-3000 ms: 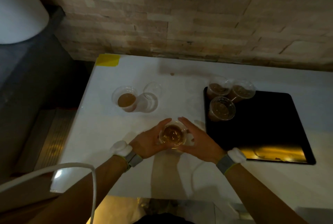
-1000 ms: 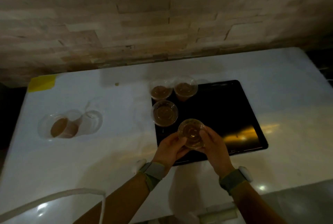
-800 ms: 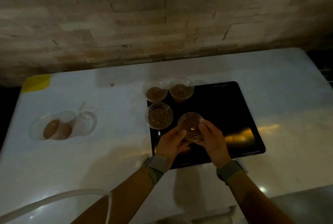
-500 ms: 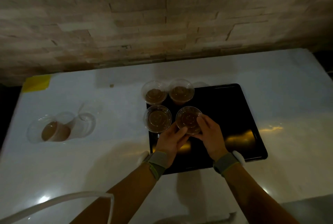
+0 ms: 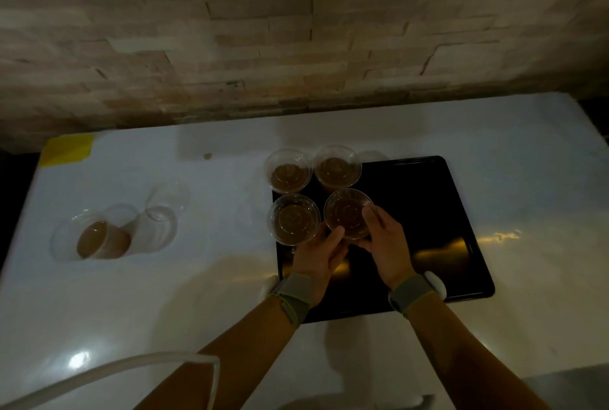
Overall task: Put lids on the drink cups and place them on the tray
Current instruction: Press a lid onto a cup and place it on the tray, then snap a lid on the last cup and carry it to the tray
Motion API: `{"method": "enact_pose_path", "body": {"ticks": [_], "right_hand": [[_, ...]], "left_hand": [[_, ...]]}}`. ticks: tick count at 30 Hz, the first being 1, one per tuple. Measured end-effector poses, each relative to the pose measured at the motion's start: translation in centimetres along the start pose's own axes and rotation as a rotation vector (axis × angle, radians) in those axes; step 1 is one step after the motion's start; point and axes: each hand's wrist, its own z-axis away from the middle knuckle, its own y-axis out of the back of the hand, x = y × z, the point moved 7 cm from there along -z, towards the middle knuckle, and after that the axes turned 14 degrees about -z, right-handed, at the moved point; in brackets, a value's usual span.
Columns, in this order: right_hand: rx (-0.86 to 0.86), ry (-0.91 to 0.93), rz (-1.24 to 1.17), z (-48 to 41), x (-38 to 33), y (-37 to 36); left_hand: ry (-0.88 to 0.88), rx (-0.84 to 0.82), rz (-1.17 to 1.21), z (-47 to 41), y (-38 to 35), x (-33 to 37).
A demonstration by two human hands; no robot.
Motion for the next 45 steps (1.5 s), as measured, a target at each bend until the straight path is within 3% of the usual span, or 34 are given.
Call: {"method": "enact_pose_path", "body": {"ticks": [7, 11, 15, 22, 27, 31, 34, 38, 45], "right_hand": [[0.074, -0.018, -0.017, 0.9, 0.7, 0.4], [0.159, 0.063, -0.020, 3.4, 2.0, 1.0], [0.299, 0.079, -0.007, 6.4, 3.4, 1.5], [0.143, -0.005, 0.145, 9.3, 7.2, -5.6], [-0.086, -0.018, 0.175, 9.4, 10.6, -15.9], [-0.194, 0.032, 0.404, 7.3, 12.4, -23.1], [-0.215, 0.162, 0.642, 4.5, 12.5, -27.6], [-0.190, 0.178, 0.852, 0.3, 12.6, -32.0], [-0.196, 0.126, 1.244, -3.2, 13.9, -35.2]], "left_hand": [[0.063, -0.066, -0.067, 1.0, 1.4, -0.1], [0.153, -0.040, -0.138, 2.7, 4.8, -0.4], [0.074, 0.025, -0.255, 4.6, 9.7, 0.5], [-0.092, 0.262, -0.297, 8.2, 20.7, 3.6], [-0.094, 0.490, -0.346, 11.5, 29.6, 5.0], [-0.095, 0.761, -0.445, 13.8, 35.5, 5.9], [-0.156, 0.870, -0.532, 14.6, 38.3, 7.6], [-0.330, 0.852, -0.603, 14.4, 40.0, 10.7], [-0.442, 0.698, -0.665, 12.8, 40.5, 13.7]]}}
